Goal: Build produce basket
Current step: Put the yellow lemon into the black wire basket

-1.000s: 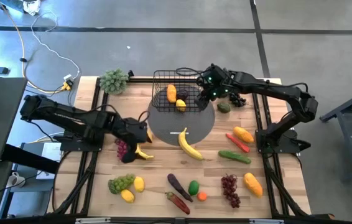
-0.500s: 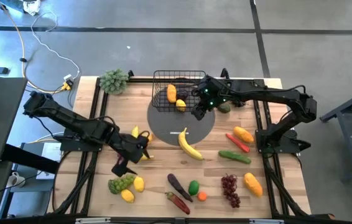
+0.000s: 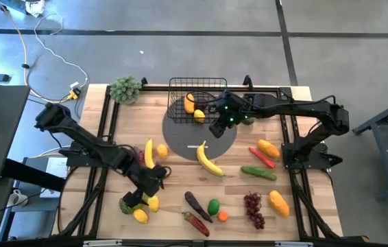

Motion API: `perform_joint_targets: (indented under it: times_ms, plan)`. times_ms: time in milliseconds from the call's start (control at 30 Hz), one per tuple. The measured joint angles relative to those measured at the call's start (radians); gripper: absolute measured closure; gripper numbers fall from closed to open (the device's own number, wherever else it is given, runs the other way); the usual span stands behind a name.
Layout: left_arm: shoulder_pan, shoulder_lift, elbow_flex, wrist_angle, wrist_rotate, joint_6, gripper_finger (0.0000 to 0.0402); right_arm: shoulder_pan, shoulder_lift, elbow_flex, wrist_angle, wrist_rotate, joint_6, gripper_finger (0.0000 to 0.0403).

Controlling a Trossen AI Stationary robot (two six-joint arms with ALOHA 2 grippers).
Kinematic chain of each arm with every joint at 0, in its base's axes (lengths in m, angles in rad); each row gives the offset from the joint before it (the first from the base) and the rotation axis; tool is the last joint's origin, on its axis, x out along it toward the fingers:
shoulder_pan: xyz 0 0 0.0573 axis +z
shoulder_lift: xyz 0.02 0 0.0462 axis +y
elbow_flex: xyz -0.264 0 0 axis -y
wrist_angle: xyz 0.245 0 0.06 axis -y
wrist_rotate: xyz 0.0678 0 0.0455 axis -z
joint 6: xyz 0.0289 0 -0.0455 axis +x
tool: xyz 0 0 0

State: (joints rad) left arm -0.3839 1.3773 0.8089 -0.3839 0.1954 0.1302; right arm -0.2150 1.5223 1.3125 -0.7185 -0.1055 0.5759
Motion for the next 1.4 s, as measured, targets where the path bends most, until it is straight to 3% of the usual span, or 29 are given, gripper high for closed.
perform_joint_targets:
  times_ms: [667,1400]
  plan:
    - [-0.049,0.188,0.001,0.085,-0.002,0.057,0.0006,0.0,0.001,-0.001,0.002,0.002,0.037,0.0187]
    - [-0.091,0.236,0.0,0.066,-0.056,0.134,0.0009,0.0,0.001,-0.001,-0.004,0.002,0.027,0.0187]
